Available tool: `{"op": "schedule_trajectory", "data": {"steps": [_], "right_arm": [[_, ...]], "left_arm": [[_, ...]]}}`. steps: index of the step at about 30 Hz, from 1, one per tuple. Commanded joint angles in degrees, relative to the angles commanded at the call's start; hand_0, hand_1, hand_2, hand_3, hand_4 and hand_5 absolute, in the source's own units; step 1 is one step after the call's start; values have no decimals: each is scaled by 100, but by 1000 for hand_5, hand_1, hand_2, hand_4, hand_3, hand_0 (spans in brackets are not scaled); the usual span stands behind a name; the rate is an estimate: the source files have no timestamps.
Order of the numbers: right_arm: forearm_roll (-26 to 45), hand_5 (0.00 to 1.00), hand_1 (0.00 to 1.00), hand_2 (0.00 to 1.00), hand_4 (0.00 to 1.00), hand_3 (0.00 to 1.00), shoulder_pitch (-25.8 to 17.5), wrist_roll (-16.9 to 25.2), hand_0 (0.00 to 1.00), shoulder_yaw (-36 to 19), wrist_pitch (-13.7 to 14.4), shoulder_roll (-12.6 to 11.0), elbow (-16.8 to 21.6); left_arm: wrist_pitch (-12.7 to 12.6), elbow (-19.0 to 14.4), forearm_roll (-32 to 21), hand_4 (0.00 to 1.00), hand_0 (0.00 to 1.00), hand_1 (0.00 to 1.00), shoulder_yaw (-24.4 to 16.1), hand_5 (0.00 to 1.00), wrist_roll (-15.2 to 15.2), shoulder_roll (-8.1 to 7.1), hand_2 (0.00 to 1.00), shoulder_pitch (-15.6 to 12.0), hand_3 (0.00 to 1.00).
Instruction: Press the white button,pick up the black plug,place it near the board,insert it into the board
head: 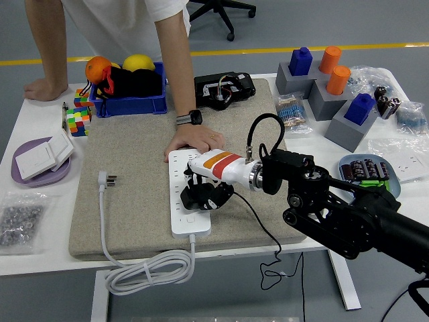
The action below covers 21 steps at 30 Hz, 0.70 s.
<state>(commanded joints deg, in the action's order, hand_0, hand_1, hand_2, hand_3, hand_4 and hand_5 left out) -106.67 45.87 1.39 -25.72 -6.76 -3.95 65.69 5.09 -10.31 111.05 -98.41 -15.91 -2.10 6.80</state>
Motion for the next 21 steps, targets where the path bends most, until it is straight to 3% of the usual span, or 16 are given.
{"op": "schedule_trajectory", "data": {"steps": [11,21], "right_arm": [[-80,2,396,393,793,435,-106,-80,259,-283,-68,-253,259],[-138,2,396,393,794,439,-68,-285,260,-208,-245,-496,528]], "left_arm": [[2,0,82,538,787,736,-53,474,-7,1,702,-39,766],[-15,0,-12,538,787,736,-19,472,-9,17,702,-20,766]]}}
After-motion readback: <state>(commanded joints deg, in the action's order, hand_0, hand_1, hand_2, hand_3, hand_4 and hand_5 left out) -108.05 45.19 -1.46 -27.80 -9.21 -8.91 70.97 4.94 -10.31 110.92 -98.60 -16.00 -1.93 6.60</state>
